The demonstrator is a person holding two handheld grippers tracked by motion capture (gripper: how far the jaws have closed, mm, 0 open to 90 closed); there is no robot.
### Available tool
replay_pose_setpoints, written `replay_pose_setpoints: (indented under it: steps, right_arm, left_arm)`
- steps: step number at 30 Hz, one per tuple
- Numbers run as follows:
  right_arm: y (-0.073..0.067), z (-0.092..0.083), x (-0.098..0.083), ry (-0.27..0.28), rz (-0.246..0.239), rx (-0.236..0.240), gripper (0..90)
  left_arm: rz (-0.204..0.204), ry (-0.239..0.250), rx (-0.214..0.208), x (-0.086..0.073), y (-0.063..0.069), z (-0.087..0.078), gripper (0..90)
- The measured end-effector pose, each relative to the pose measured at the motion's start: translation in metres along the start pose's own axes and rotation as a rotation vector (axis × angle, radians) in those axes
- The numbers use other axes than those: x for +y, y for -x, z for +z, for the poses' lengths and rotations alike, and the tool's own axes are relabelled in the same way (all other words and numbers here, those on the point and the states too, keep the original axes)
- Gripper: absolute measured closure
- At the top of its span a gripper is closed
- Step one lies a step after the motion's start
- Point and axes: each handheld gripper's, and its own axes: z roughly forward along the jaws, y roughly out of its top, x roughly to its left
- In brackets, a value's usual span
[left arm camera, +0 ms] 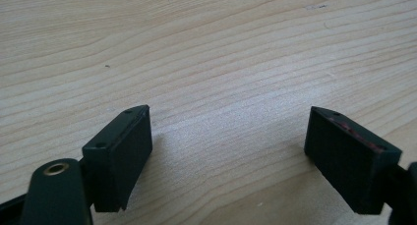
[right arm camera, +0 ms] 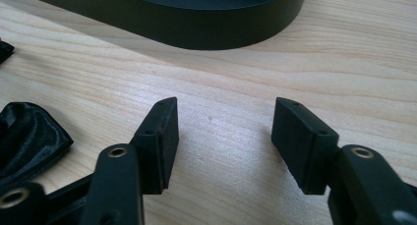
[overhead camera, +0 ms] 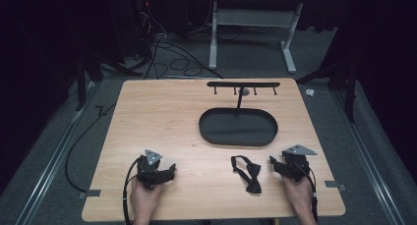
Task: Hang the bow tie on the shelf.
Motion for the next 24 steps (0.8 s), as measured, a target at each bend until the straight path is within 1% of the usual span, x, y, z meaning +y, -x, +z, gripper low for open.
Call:
replay_pose_setpoints:
  steps: [24]
  right_arm:
    - [-0.0002, 0.0, -0.0001, -0.001, -0.008, 0.003, 43.5]
  left_arm:
    - [0.001, 0.0, 0.0, -0.0001, 0.0001, -0.0001, 18.7]
